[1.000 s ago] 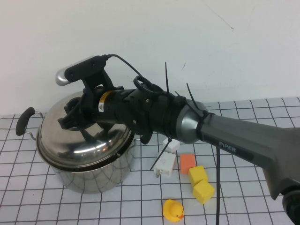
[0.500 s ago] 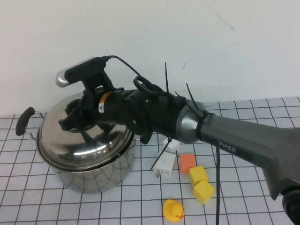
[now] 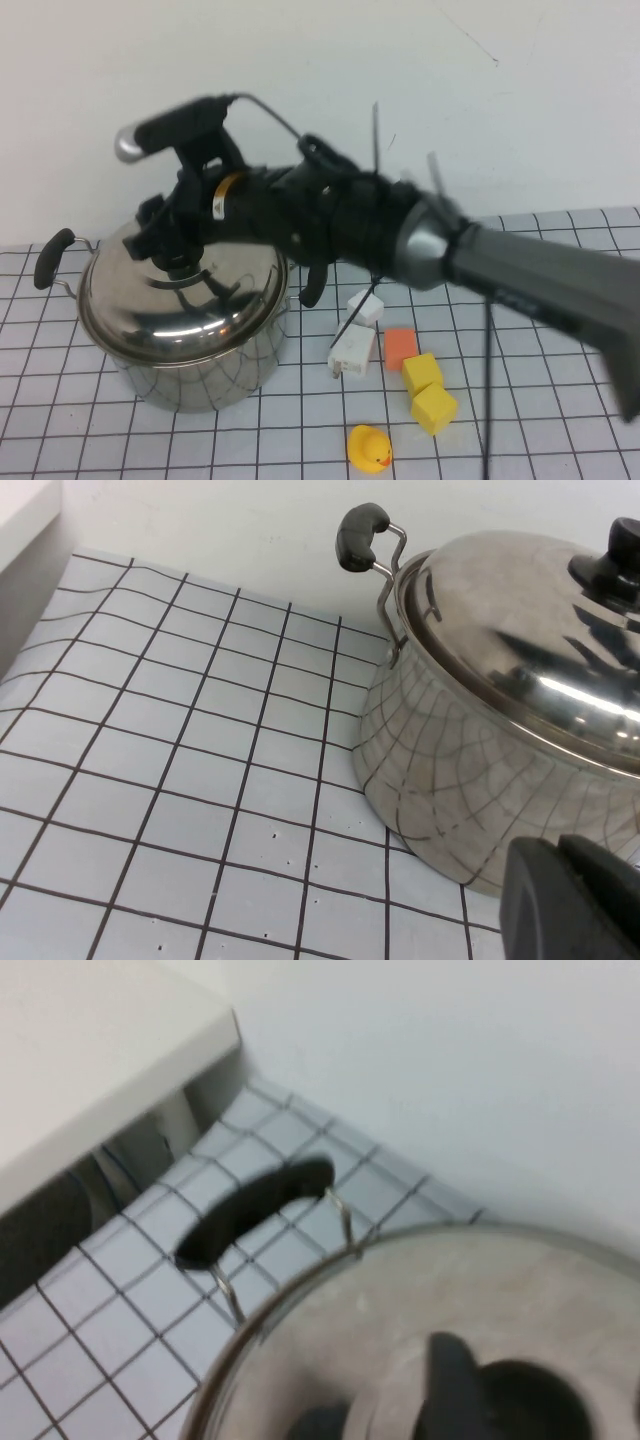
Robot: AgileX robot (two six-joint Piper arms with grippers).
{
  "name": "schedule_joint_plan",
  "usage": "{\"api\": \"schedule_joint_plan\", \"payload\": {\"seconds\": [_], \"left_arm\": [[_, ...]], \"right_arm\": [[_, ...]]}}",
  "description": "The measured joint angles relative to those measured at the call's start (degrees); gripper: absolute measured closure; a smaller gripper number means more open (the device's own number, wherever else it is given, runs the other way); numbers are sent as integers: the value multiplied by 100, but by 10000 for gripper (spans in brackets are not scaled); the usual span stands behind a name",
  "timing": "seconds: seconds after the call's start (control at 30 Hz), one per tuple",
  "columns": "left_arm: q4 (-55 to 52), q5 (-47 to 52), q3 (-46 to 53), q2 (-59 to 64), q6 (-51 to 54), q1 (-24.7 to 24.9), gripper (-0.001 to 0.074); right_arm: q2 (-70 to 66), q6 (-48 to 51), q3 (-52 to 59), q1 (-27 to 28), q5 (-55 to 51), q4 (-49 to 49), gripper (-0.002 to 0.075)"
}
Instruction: Cover the pot
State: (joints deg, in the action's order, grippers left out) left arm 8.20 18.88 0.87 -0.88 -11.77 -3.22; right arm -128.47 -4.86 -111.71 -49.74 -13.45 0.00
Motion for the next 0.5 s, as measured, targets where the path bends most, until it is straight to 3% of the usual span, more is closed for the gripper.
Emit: {"api": "schedule_joint_plan", "payload": {"seconds": [0.17,0.23,0.37,0.5], "left_arm": [[0,0,0,0,0,0,738],[0,0,0,0,0,0,738],[0,0,0,0,0,0,738],[0,0,0,0,0,0,738]], "right_arm": [[1095,0,946,0,395,-266,602],[1672,0,1680,0,899,-307,671],[3000,0,3350,0,1823,-718,717],[4189,0,4333,0,1804,-1457,726]]}}
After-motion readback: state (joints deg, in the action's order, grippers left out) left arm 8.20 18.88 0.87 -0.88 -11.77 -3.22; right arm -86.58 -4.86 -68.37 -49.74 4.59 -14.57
